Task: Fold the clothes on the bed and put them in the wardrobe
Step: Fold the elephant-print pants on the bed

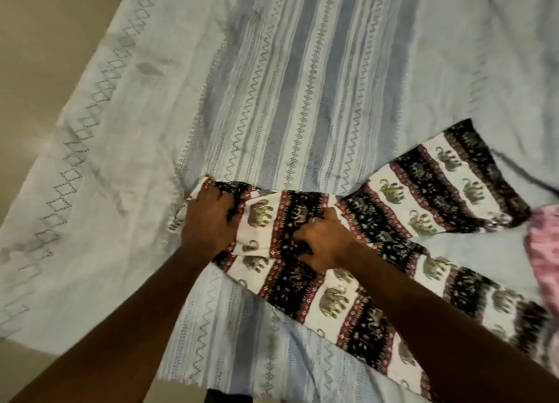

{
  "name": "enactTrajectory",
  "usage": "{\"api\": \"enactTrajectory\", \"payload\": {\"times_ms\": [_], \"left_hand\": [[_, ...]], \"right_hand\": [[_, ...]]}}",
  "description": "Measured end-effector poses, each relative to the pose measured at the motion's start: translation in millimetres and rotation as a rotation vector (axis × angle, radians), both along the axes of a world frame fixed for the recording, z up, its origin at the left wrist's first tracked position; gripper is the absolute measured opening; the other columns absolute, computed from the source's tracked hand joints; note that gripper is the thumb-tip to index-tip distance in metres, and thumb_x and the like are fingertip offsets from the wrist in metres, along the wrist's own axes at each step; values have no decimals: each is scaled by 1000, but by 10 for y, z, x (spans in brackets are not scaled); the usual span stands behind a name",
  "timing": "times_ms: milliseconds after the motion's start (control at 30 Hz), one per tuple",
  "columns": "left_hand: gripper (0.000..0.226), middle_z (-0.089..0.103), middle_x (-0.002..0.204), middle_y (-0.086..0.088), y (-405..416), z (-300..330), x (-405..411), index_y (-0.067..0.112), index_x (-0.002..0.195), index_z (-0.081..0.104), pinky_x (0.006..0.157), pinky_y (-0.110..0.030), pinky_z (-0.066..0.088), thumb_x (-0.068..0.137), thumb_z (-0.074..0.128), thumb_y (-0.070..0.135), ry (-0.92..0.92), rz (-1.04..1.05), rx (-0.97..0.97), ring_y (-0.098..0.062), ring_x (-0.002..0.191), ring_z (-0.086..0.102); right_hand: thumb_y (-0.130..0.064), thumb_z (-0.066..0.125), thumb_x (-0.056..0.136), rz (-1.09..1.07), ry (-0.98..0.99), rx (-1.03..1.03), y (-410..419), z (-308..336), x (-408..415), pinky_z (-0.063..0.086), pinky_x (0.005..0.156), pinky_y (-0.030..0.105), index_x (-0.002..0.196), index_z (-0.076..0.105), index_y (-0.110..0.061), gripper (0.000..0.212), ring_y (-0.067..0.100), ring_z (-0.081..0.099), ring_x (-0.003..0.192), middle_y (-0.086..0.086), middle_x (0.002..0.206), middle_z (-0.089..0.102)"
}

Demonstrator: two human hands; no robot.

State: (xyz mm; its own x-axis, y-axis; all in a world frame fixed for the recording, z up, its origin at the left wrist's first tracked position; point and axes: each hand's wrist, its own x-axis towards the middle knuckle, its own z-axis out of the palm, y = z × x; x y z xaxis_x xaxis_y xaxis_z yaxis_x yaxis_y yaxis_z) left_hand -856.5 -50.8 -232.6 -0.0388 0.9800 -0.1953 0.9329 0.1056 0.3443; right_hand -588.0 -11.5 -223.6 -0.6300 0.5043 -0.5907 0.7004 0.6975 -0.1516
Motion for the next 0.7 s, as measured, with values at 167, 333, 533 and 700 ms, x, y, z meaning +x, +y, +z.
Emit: {"api": "enactTrajectory", "payload": {"times_ms": [167,333,533,700], "left_hand": [[30,68,100,-4,182,64,1101,19,104,68,81,-36,50,88,68,44,-288,-216,-174,-26,96,65],[43,63,121,-9,430,27,1908,14,125,61,96,-43,50,89,67,37,-460,-136,-261,-29,114,60],[53,56,132,-12,857,19,2378,12,136,53,102,-45,47,90,73,30,-369,-51,-281,-32,122,55],[53,68,117,-13,1251,-25,2671,13,130,51,93,-45,54,87,76,30,-395,7,-383,-34,107,65]], "right_hand": [[-52,50,77,-314,225,50,250,36,588,24,102,53,113,66,-27,46,24,57,115,-4,109,68],[-39,58,92,-761,291,173,614,94,1363,31,101,51,117,64,-28,28,22,55,120,-4,123,63],[-26,60,95,-1010,191,172,1103,128,2304,49,101,48,130,61,-20,35,32,60,118,9,131,61],[-15,60,97,-1157,288,220,1609,115,2862,48,95,31,127,63,-10,30,30,59,118,14,132,60]]}}
